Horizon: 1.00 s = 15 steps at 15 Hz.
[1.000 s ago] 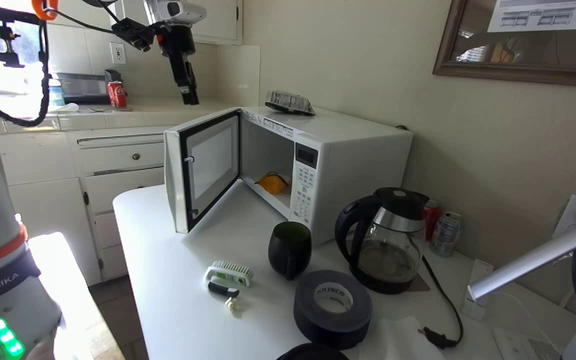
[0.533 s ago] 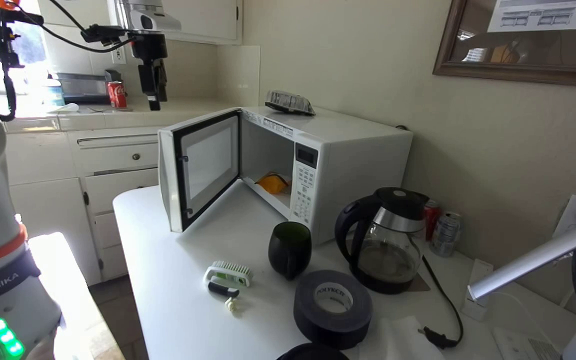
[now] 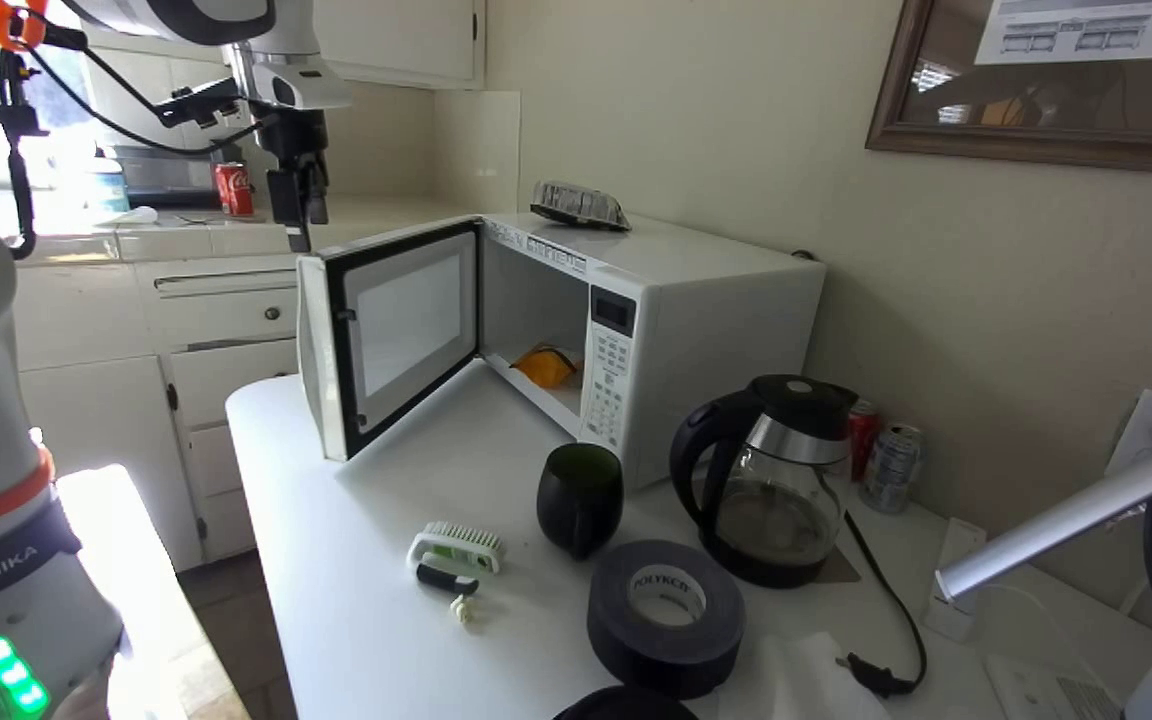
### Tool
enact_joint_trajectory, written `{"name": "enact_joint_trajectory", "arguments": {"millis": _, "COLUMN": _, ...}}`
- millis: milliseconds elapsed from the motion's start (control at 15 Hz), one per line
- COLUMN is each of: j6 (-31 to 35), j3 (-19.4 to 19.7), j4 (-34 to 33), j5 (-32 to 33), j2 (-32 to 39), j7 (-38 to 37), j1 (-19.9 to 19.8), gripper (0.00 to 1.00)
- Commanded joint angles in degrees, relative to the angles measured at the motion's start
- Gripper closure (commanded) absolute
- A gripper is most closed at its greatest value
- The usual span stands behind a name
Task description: Close the microwave door
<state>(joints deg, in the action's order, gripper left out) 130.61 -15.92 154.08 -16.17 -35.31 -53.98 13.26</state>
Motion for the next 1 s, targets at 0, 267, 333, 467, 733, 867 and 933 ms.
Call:
{"name": "enact_joint_trajectory", "arguments": {"millis": 0, "j6": 3.14, "j3": -0.95, "j4": 1.25, "j5": 0.50, "j2": 1.23, "j7": -0.09, "j1": -2.18, "gripper": 0.00}}
{"name": "enact_joint_trajectory", "arguments": {"millis": 267, "j6": 6.15, "j3": -3.50, "j4": 1.76, "j5": 7.93, "j2": 1.25, "j7": -3.13, "j1": -7.55, "gripper": 0.00}}
{"name": "enact_joint_trajectory", "arguments": {"millis": 333, "j6": 7.16, "j3": -3.70, "j4": 1.70, "j5": 9.73, "j2": 1.30, "j7": -3.66, "j1": -8.75, "gripper": 0.00}}
{"name": "enact_joint_trajectory", "arguments": {"millis": 467, "j6": 10.56, "j3": -3.99, "j4": 1.84, "j5": 13.55, "j2": 1.94, "j7": -4.26, "j1": -11.42, "gripper": 0.00}}
{"name": "enact_joint_trajectory", "arguments": {"millis": 733, "j6": 13.90, "j3": -4.74, "j4": 1.37, "j5": 20.26, "j2": 4.75, "j7": -6.68, "j1": -17.35, "gripper": 0.00}}
{"name": "enact_joint_trajectory", "arguments": {"millis": 867, "j6": 14.51, "j3": -4.69, "j4": 1.19, "j5": 22.94, "j2": 6.83, "j7": -7.93, "j1": -19.66, "gripper": 0.00}}
{"name": "enact_joint_trajectory", "arguments": {"millis": 933, "j6": 14.89, "j3": -4.63, "j4": 0.98, "j5": 24.56, "j2": 7.87, "j7": -8.44, "j1": -20.72, "gripper": 0.00}}
